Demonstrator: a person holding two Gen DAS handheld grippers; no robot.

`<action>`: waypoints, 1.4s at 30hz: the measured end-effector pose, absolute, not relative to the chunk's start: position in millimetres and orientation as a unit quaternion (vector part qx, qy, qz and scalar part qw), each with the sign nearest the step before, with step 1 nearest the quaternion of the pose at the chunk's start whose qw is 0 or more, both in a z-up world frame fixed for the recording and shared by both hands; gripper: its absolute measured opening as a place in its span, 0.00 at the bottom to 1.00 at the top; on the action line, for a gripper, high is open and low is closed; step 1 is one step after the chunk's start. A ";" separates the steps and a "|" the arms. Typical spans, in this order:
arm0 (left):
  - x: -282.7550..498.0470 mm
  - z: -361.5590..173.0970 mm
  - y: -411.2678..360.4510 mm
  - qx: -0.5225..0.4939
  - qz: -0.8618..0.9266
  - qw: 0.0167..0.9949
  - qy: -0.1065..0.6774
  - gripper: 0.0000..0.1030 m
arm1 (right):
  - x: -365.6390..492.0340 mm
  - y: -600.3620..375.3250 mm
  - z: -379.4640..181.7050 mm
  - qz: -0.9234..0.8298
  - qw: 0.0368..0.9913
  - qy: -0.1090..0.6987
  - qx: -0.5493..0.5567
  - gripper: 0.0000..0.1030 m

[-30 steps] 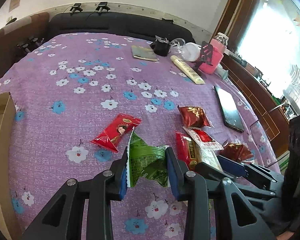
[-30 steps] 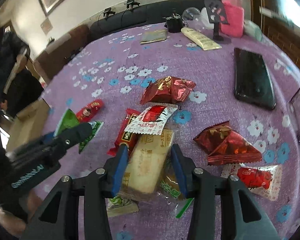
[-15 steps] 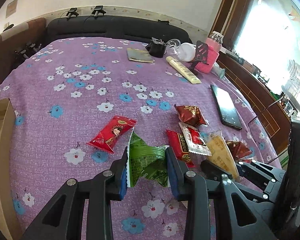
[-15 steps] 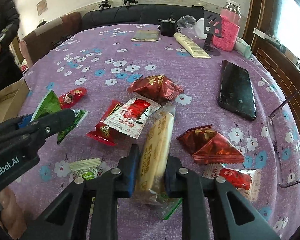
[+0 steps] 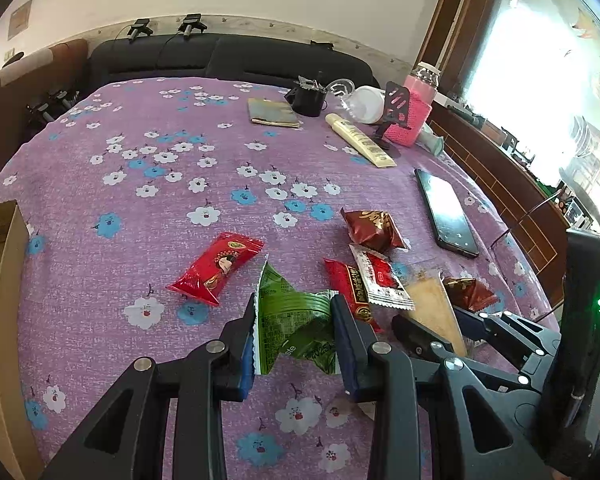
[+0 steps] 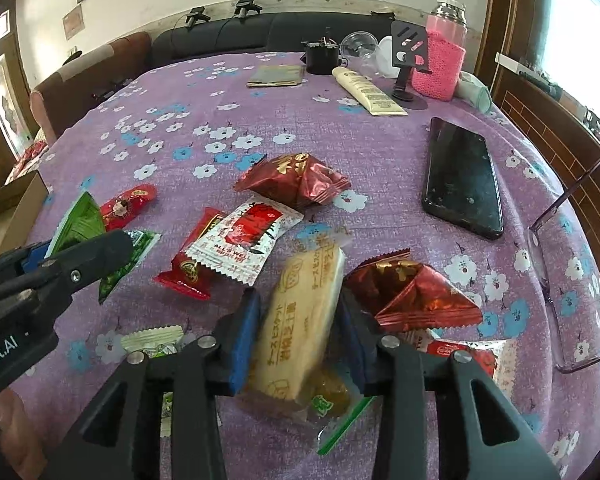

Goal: Organize snacks

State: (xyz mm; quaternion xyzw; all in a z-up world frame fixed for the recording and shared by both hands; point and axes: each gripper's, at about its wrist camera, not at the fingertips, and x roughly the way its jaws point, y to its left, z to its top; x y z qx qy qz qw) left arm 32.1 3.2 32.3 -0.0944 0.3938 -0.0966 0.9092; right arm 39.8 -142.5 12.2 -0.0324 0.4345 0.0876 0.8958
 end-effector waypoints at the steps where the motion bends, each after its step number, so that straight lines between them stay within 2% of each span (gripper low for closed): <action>1: 32.0 32.4 3.3 -0.095 -0.097 0.909 0.394 0.33 | 40.3 -143.5 11.9 0.086 0.896 0.434 -0.031 0.42; 6: 31.0 32.9 4.0 -0.097 -0.097 0.909 0.394 0.33 | 39.1 -143.0 12.0 0.087 0.898 0.430 -0.030 0.41; 10: 30.1 32.7 3.9 -0.098 -0.100 0.908 0.395 0.33 | 37.0 -139.2 12.7 0.096 0.899 0.426 -0.033 0.27; 12: 29.9 32.8 3.9 -0.098 -0.101 0.908 0.395 0.33 | 36.8 -138.7 12.8 0.098 0.899 0.425 -0.032 0.25; 17: 30.5 31.8 4.3 -0.101 -0.104 0.906 0.398 0.33 | 38.1 -140.8 13.1 0.097 0.899 0.427 -0.024 0.28; 22: 30.6 31.5 4.8 -0.101 -0.104 0.906 0.398 0.33 | 41.3 -145.4 12.3 0.086 0.899 0.430 -0.014 0.48; 23: 30.4 31.7 4.5 -0.101 -0.104 0.906 0.398 0.33 | 41.4 -146.1 12.2 0.087 0.899 0.430 -0.012 0.49; 29: 29.6 32.5 3.8 -0.100 -0.106 0.906 0.397 0.33 | 41.0 -144.1 11.6 0.083 0.900 0.427 -0.019 0.48; 31: 29.1 32.7 3.8 -0.100 -0.106 0.906 0.397 0.33 | 41.0 -142.5 12.3 0.085 0.901 0.426 -0.018 0.39; 33: 29.2 32.8 3.7 -0.100 -0.106 0.906 0.397 0.33 | 41.0 -141.8 12.4 0.087 0.901 0.425 -0.020 0.37; 42: 28.8 32.8 3.8 -0.100 -0.104 0.907 0.396 0.33 | 40.8 -141.8 12.5 0.087 0.901 0.425 -0.021 0.37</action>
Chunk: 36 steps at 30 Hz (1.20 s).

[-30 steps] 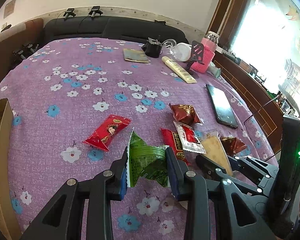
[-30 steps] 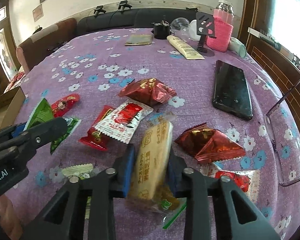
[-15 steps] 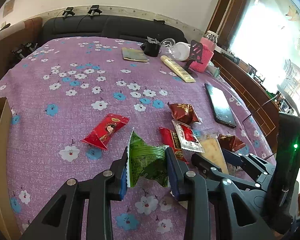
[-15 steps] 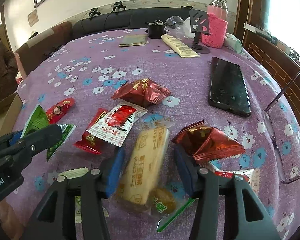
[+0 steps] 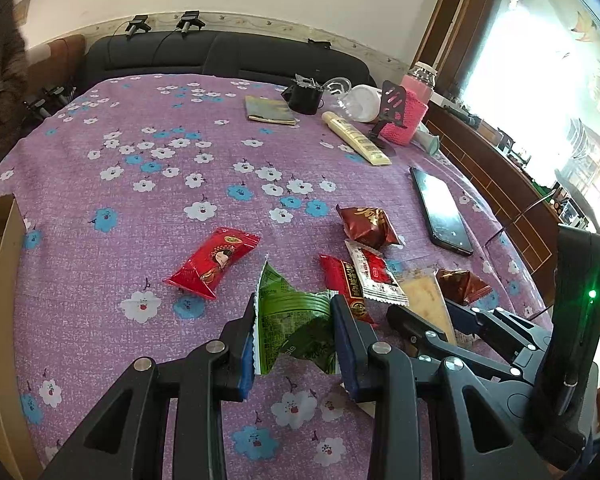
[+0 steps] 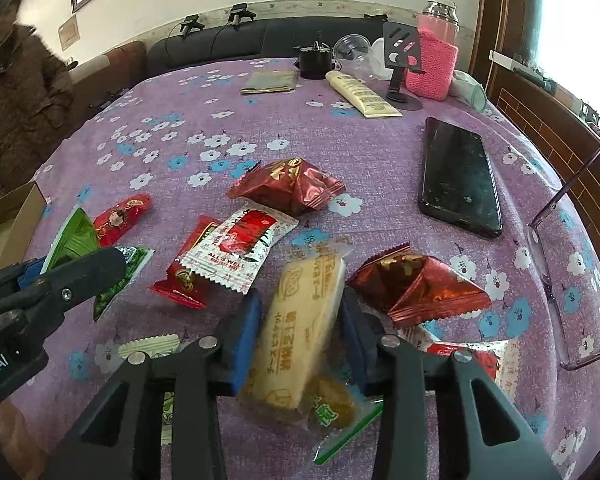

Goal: Organize snacks

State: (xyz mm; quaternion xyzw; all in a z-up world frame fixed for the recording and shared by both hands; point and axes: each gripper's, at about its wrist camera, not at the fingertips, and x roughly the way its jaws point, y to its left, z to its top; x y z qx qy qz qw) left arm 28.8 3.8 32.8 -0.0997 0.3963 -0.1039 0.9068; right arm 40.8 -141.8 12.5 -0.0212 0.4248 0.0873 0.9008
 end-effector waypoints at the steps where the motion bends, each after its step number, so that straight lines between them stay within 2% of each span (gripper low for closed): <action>1: 29.2 32.7 4.2 -0.100 -0.104 0.907 0.396 0.33 | 40.8 -141.6 12.5 0.087 0.901 0.425 -0.021 0.37; 8: 29.0 32.9 4.0 -0.099 -0.104 0.907 0.397 0.33 | 40.8 -141.9 12.4 0.089 0.901 0.424 -0.020 0.36; 14: 29.1 33.0 4.3 -0.100 -0.104 0.907 0.397 0.33 | 40.1 -141.3 12.3 0.095 0.901 0.423 -0.022 0.25; 32: 29.1 32.8 3.9 -0.098 -0.102 0.907 0.396 0.33 | 40.6 -141.4 12.3 0.087 0.902 0.423 -0.025 0.29; 36: 28.8 33.1 4.1 -0.098 -0.102 0.908 0.394 0.33 | 43.0 -142.7 12.6 0.091 0.901 0.424 -0.016 0.21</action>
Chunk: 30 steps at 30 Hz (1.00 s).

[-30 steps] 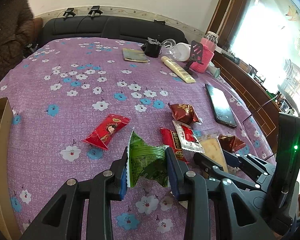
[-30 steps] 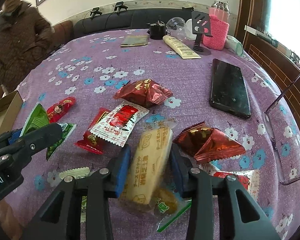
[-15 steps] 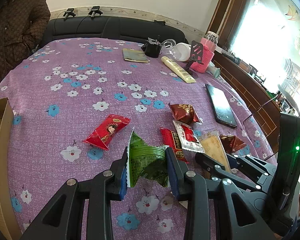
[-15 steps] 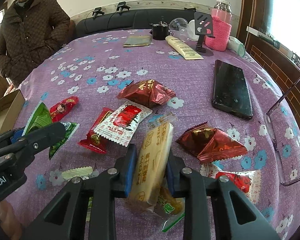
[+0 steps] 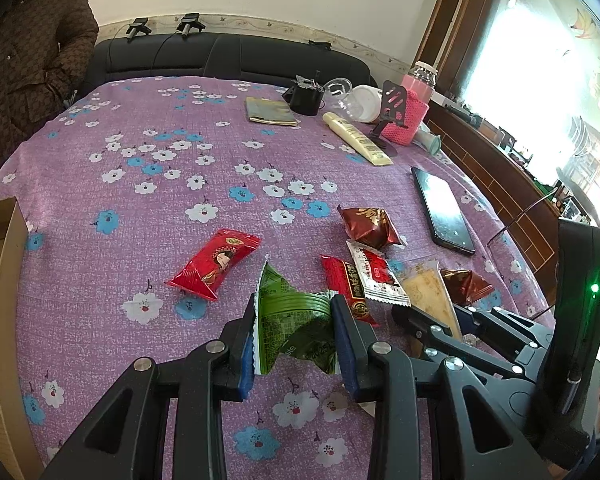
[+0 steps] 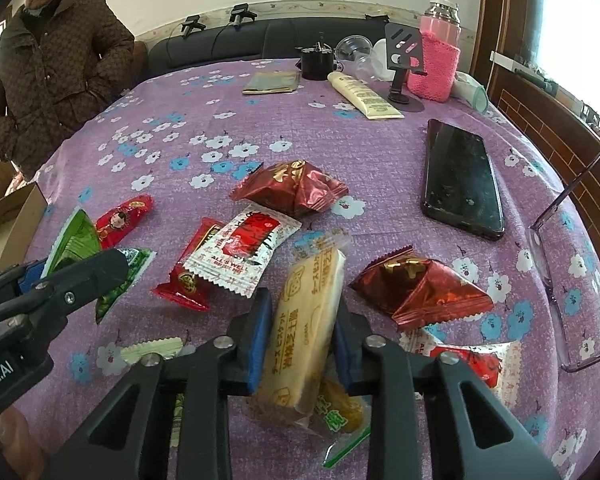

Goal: Organize snacks

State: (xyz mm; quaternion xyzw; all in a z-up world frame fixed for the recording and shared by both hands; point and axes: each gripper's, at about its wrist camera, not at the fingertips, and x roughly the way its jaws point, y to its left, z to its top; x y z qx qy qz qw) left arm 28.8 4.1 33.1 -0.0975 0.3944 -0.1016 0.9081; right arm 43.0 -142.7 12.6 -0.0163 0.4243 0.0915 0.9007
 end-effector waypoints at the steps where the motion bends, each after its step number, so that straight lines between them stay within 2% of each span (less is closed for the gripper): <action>1: 28.8 33.2 4.6 -0.097 -0.101 0.909 0.393 0.33 | 43.7 -143.4 12.8 0.093 0.900 0.425 -0.013 0.18; 7: 29.0 33.7 6.8 -0.099 -0.099 0.910 0.391 0.33 | 48.9 -151.5 14.3 0.100 0.896 0.433 0.017 0.15; 13: 27.2 35.3 8.4 -0.101 -0.098 0.911 0.389 0.33 | 55.2 -186.2 30.1 0.110 0.895 0.418 0.112 0.17; 16: 27.5 34.8 8.7 -0.101 -0.098 0.910 0.390 0.33 | 54.5 -207.0 39.8 0.116 0.890 0.411 0.158 0.25; 19: 28.5 34.0 8.6 -0.101 -0.098 0.909 0.392 0.33 | 58.6 -212.5 38.2 0.140 0.864 0.442 0.194 0.29; 28: 29.0 33.7 9.7 -0.104 -0.099 0.908 0.394 0.33 | 55.3 -161.9 22.8 0.100 0.851 0.510 0.071 0.35; 29: 28.9 33.9 9.9 -0.103 -0.099 0.908 0.394 0.33 | 54.9 -152.7 22.5 0.094 0.855 0.507 0.046 0.36; 30: 28.9 34.1 10.0 -0.104 -0.099 0.908 0.394 0.33 | 55.3 -143.7 21.2 0.084 0.857 0.508 0.016 0.42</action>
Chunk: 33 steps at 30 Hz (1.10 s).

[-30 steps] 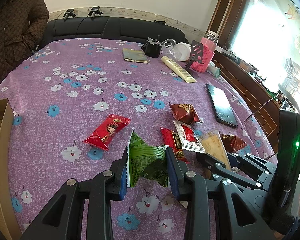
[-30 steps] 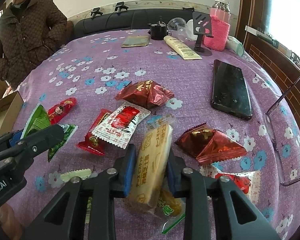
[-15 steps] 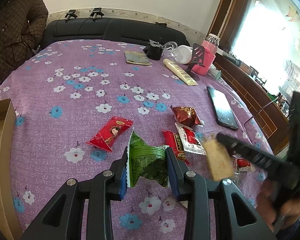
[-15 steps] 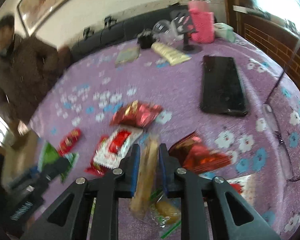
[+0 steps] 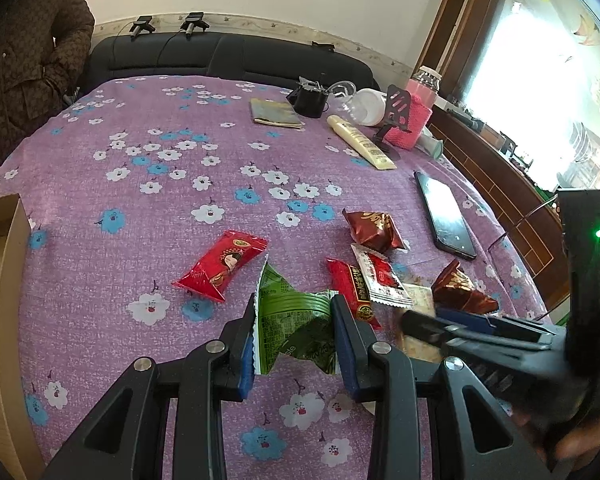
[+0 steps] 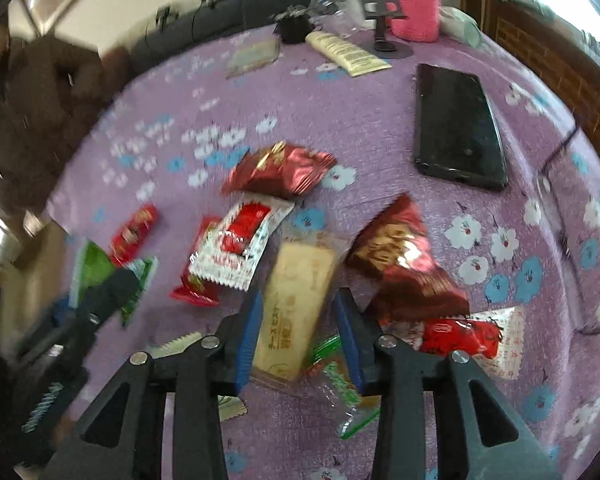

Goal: Organize snacks

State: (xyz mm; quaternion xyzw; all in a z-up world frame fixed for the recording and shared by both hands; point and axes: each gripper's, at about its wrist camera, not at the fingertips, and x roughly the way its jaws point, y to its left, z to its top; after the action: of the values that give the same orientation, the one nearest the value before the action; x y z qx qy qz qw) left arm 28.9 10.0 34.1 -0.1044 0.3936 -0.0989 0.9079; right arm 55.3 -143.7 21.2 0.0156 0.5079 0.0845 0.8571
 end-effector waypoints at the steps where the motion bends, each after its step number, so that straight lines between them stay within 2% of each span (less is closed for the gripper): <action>1: 28.6 34.4 10.4 -0.106 -0.098 0.908 0.393 0.33 | 56.2 -136.0 17.7 0.071 0.857 0.510 -0.014 0.44; 4: 27.2 35.6 11.5 -0.105 -0.094 0.911 0.389 0.33 | 53.2 -124.7 16.5 0.049 0.870 0.489 -0.050 0.43; 7: 27.5 34.4 11.9 -0.107 -0.096 0.909 0.391 0.33 | 51.2 -127.1 16.0 0.058 0.874 0.482 -0.035 0.32; 8: 27.3 34.0 11.4 -0.106 -0.096 0.909 0.392 0.33 | 51.1 -129.0 16.0 0.059 0.875 0.480 -0.029 0.31; 20: 29.1 32.2 9.7 -0.104 -0.096 0.907 0.397 0.33 | 52.9 -156.0 20.1 0.070 0.890 0.447 0.054 0.31; 33: 29.3 31.6 10.0 -0.104 -0.094 0.907 0.397 0.33 | 49.5 -167.5 30.0 0.055 0.905 0.414 0.079 0.31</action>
State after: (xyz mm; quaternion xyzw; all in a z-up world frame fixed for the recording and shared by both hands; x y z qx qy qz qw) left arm 29.3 10.0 31.6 -0.1036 0.3966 -0.0941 0.9073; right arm 49.5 -167.5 30.0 0.0794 0.4137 0.0551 0.9053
